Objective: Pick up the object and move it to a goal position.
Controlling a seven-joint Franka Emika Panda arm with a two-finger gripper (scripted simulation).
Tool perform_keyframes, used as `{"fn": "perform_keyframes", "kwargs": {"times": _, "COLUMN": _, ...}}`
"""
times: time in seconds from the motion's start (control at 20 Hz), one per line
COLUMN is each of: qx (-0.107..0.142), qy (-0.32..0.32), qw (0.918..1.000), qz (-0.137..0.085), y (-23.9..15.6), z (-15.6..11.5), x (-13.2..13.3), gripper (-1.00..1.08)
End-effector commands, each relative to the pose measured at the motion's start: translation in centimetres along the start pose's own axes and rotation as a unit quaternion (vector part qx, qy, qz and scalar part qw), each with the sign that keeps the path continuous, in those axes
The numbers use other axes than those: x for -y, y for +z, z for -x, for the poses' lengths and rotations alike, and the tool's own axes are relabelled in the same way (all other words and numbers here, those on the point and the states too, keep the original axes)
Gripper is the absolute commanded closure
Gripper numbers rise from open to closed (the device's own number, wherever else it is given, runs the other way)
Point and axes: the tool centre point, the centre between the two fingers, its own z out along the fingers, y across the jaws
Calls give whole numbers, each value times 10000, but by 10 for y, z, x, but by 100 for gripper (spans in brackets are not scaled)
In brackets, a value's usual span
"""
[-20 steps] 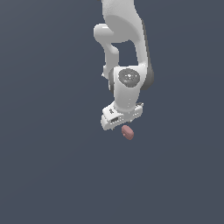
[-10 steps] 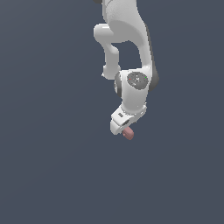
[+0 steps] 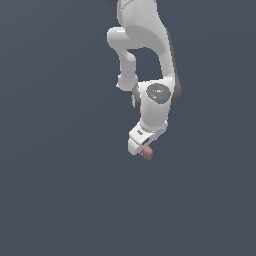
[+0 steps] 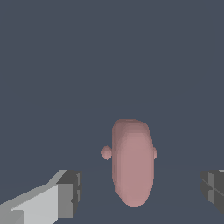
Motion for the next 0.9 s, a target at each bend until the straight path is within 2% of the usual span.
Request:
{"fn": "perform_keyframes", "kwargs": {"times": 0.0, "qx": 3, "qy": -6, "qw": 10000, "qz": -3, "y": 7, "z": 0, "x": 1, "gripper": -92}}
{"fn": "perform_keyframes", "kwargs": {"times": 0.35, "qx": 0, "qy": -26, "qw": 10000, "qz": -3, "y": 40, "z": 1, "x": 1, "gripper": -92}}
{"fn": "perform_keyframes", "kwargs": {"times": 0.6, "qx": 0, "qy": -26, "qw": 10000, "qz": -3, "y": 47, "z": 0, "x": 1, "gripper": -92}}
{"fn": "perform_keyframes", "kwargs": {"times": 0.65, "qx": 0, "qy": -26, "qw": 10000, "qz": -3, "y": 47, "z": 0, "x": 1, "gripper": 108}}
{"fn": "perform_keyframes", "kwargs": {"times": 0.85, "qx": 0, "qy": -26, "qw": 10000, "qz": -3, "y": 47, "z": 0, "x": 1, "gripper": 108}}
